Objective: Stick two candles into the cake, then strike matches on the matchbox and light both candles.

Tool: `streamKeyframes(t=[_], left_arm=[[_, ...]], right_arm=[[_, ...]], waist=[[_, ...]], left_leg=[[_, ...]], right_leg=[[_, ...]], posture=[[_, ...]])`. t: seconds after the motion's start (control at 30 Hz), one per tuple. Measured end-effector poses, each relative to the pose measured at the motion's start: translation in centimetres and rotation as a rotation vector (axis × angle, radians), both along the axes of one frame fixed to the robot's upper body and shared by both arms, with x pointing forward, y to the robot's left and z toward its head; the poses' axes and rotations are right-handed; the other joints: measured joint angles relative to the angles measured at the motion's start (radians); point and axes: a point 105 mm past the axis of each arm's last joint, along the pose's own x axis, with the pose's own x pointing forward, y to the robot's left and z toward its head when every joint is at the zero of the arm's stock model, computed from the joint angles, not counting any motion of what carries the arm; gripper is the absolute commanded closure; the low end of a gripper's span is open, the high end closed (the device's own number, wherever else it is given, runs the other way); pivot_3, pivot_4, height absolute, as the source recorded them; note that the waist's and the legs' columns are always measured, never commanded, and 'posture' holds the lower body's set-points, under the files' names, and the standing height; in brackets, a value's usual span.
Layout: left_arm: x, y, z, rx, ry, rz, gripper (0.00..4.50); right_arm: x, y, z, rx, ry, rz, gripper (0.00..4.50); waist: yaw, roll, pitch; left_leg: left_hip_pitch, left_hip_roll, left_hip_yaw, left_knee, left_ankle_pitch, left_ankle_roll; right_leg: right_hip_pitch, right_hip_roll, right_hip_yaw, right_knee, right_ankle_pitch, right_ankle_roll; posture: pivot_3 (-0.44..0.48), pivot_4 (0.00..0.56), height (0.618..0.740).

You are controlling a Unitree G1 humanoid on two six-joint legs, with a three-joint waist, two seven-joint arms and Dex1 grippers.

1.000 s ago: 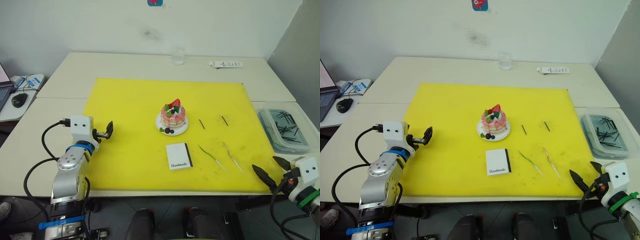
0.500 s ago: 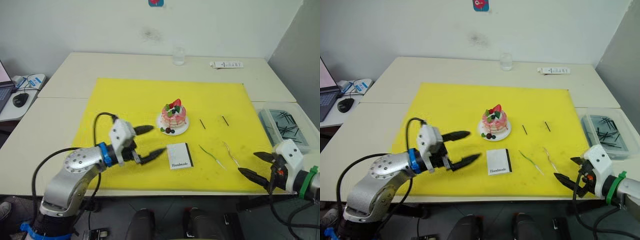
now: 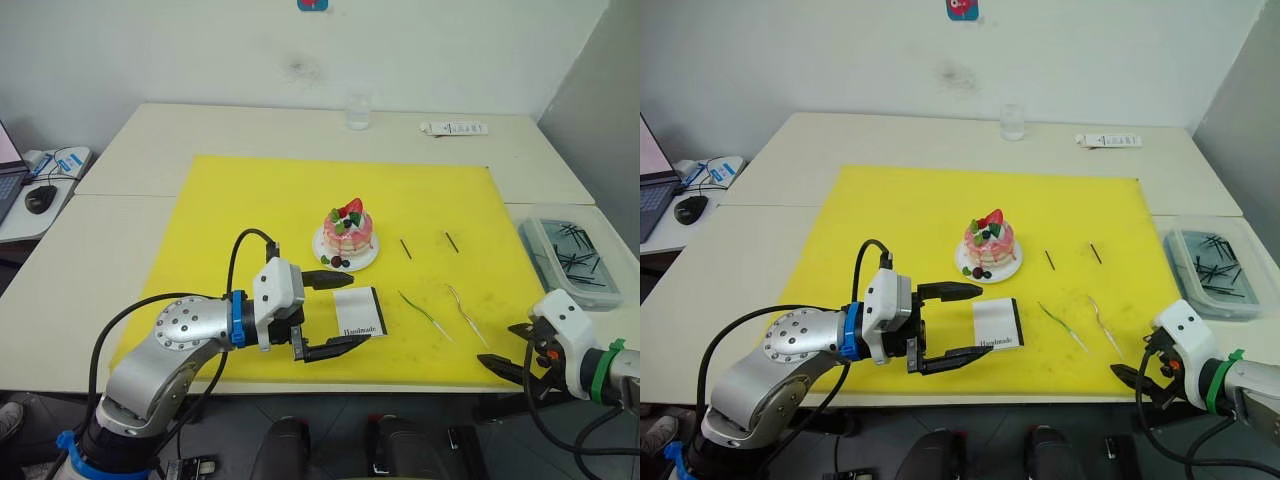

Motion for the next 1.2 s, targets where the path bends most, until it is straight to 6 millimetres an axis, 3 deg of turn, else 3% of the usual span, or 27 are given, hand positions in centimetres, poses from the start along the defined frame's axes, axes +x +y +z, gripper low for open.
streamKeyframes(t=[0.07, 0.17, 0.53, 0.87, 1.03, 1.2], left_arm=[[-0.1, -0.5, -0.2, -0.009, 0.008, -0.003, 0.0], [-0.1, -0.7, -0.3, -0.015, 0.006, -0.003, 0.0], [0.0, -1.0, 0.2, -0.016, -0.016, -0.016, 0.0], [0.0, -1.1, 0.1, -0.032, 0.01, -0.016, 0.0], [0.3, -1.1, 0.0, -0.136, 0.192, 0.021, 0.0], [1.8, -0.7, 0.9, -0.26, 0.337, 0.1, 0.0]], right_arm=[[0.3, 0.0, -0.5, -0.003, -0.023, -0.015, 0.03], [0.5, 0.2, -0.9, 0.001, -0.039, -0.03, 0.6], [0.3, 0.6, -0.9, 0.001, -0.041, -0.029, 4.46], [0.6, 1.3, -0.5, 0.034, -0.081, -0.049, 4.46], [2.8, 3.3, 3.9, 0.169, -0.334, 0.021, 4.46], [3.5, 5.8, 7.4, 0.232, -0.527, 0.146, 4.46]], waist=[[0.0, 0.0, 0.0], [0.0, 0.0, 0.0], [0.0, 0.0, 0.0], [-0.001, 0.0, 0.0], [-0.002, 0.0, 0.0], [-0.002, 0.0, 0.0]], left_leg=[[0.0, 0.0, -0.001, 0.0, 0.0, 0.0], [0.0, 0.001, -0.001, 0.0, 0.0, 0.0], [0.0, 0.0, 0.0, 0.0, 0.0, 0.0], [0.0, 0.0, -0.001, 0.0, 0.0, 0.0], [0.0, 0.0, -0.002, 0.0, 0.0, 0.0], [0.0, 0.0, -0.002, 0.0, 0.0, 0.0]], right_leg=[[0.0, 0.0, 0.0, 0.0, 0.0, 0.0], [0.0, 0.0, 0.0, 0.001, 0.0, 0.0], [0.0, 0.0, 0.0, 0.0, 0.0, 0.0], [0.0, 0.0, 0.0, 0.001, 0.0, 0.0], [0.0, 0.001, -0.001, 0.001, 0.0, 0.0], [0.0, 0.002, -0.001, 0.001, 0.0, 0.0]], posture=[[0.0, 0.15, 0.74], [0.0, 0.15, 0.74], [0.0, 0.15, 0.74], [0.0, 0.15, 0.74], [0.0, 0.15, 0.74], [0.0, 0.15, 0.74]])
